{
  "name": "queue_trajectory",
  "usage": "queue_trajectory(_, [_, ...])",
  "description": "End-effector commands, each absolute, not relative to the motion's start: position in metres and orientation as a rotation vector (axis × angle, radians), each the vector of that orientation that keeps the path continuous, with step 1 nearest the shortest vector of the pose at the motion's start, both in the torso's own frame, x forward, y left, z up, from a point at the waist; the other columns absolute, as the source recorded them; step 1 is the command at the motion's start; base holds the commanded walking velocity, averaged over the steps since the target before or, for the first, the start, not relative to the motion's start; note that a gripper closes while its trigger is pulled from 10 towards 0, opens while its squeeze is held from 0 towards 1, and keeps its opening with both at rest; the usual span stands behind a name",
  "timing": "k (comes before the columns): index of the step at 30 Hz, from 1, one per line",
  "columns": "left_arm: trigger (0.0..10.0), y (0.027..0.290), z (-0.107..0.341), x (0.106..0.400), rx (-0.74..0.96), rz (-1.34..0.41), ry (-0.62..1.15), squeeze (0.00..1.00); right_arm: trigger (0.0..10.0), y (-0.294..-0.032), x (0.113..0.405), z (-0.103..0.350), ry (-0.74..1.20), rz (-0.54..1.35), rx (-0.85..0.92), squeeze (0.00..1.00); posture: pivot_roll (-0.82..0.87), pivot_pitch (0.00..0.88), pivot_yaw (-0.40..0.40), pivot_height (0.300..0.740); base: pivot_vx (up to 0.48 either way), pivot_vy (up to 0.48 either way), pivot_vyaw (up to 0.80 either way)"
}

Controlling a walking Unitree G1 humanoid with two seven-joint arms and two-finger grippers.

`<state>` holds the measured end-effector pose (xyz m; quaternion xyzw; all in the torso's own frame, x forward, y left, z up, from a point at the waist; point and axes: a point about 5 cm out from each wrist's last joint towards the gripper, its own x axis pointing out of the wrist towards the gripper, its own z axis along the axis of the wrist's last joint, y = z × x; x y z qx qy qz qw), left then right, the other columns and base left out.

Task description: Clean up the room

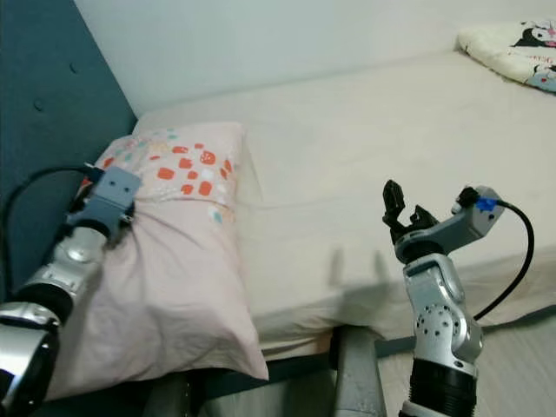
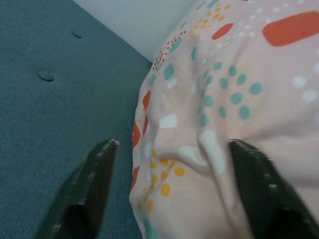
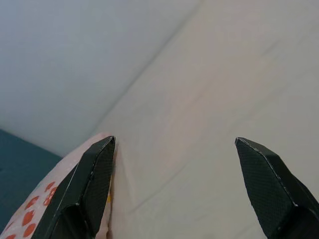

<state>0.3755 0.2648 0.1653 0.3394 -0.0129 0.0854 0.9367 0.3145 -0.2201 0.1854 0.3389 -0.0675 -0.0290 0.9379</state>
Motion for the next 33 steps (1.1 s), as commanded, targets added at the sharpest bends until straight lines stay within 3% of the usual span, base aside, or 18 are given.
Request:
queue_trajectory(1, [10.0, 0.28, 0.161, 0.368, 0.738, 0.073, 0.037, 1.0, 10.0, -0.218, 0.32, 0.185, -0.133, -0.044, 0.683, 0.0, -0.04, 0.056, 0.073, 0.497, 0.0, 0.0, 0.0])
queue_trajectory(2, [10.0, 0.28, 0.161, 0.368, 0.738, 0.073, 0.037, 1.0, 10.0, -0.218, 0.32, 0.185, -0.133, -0.044, 0.683, 0.0, -0.04, 0.056, 0.073, 0.497, 0.0, 0.0, 0.0])
queue_trajectory(5, [10.0, 0.288, 0.15, 0.347, 0.842, -0.364, 0.211, 1.0, 10.0, -0.22, 0.333, 0.19, -0.142, -0.025, 0.672, 0.0, 0.0, 0.002, 0.056, 0.497, 0.0, 0.0, 0.0])
queue_trajectory(6, [10.0, 0.288, 0.15, 0.347, 0.842, -0.364, 0.211, 1.0, 10.0, -0.22, 0.333, 0.19, -0.142, -0.025, 0.672, 0.0, 0.0, 0.002, 0.056, 0.497, 0.0, 0.0, 0.0])
queue_trajectory(9, [10.0, 0.287, 0.156, 0.319, 0.842, -0.668, 0.278, 1.0, 10.0, -0.218, 0.341, 0.196, -0.157, -0.004, 0.669, 0.0, 0.01, 0.0, 0.05, 0.497, 0.0, 0.0, 0.0])
queue_trajectory(11, [10.0, 0.287, 0.156, 0.319, 0.842, -0.668, 0.278, 1.0, 10.0, -0.218, 0.341, 0.196, -0.157, -0.004, 0.669, 0.0, 0.01, 0.0, 0.05, 0.497, 0.0, 0.0, 0.0])
queue_trajectory(12, [10.0, 0.285, 0.162, 0.308, 0.853, -0.772, 0.3, 1.0, 10.0, -0.217, 0.344, 0.198, -0.161, 0.005, 0.668, 0.0, 0.01, 0.0, 0.043, 0.497, 0.0, 0.0, 0.0])
queue_trajectory(13, [10.0, 0.285, 0.166, 0.298, 0.885, -0.859, 0.342, 0.55, 10.0, -0.216, 0.346, 0.198, -0.162, 0.011, 0.667, 0.0, 0.01, 0.0, 0.036, 0.497, 0.0, 0.0, 0.0])
queue_trajectory(14, [10.0, 0.285, 0.166, 0.298, 0.885, -0.859, 0.342, 0.55, 10.0, -0.216, 0.346, 0.198, -0.162, 0.011, 0.667, 0.0, 0.01, 0.0, 0.036, 0.497, 0.0, 0.0, 0.0])
queue_trajectory(15, [10.0, 0.288, 0.168, 0.288, 0.943, -0.939, 0.418, 0.0, 10.0, -0.215, 0.347, 0.198, -0.16, 0.019, 0.665, 0.0, 0.01, 0.0, 0.033, 0.497, 0.0, 0.0, 0.0])
queue_trajectory(19, [10.0, 0.294, 0.169, 0.269, 1.014, -1.068, 0.557, 0.0, 10.0, -0.213, 0.349, 0.198, -0.156, 0.029, 0.659, 0.0, 0.02, 0.0, 0.033, 0.497, 0.0, 0.0, 0.0])
queue_trajectory(21, [10.0, 0.292, 0.156, 0.249, 1.009, -1.228, 0.685, 0.0, 10.0, -0.215, 0.35, 0.197, -0.158, 0.029, 0.656, 0.0, 0.02, 0.0, 0.042, 0.497, 0.0, 0.0, 0.0])
queue_trajectory(25, [10.0, 0.293, 0.146, 0.24, 1.008, -1.289, 0.747, 0.0, 10.0, -0.216, 0.351, 0.197, -0.159, 0.026, 0.654, 0.0, 0.02, 0.0, 0.041, 0.497, 0.0, 0.0, 0.0])
queue_trajectory(30, [10.0, 0.285, 0.092, 0.196, 0.893, -1.47, 0.982, 0.0, 10.0, -0.22, 0.353, 0.196, -0.161, 0.015, 0.641, 0.0, 0.02, 0.0, 0.034, 0.497, 0.0, 0.0, 0.0])
queue_trajectory(33, [10.0, 0.283, 0.087, 0.194, 0.887, -1.475, 0.995, 0.0, 10.0, -0.22, 0.353, 0.196, -0.161, 0.015, 0.64, 0.0, 0.02, 0.0, 0.034, 0.497, 0.0, 0.0, 0.0])
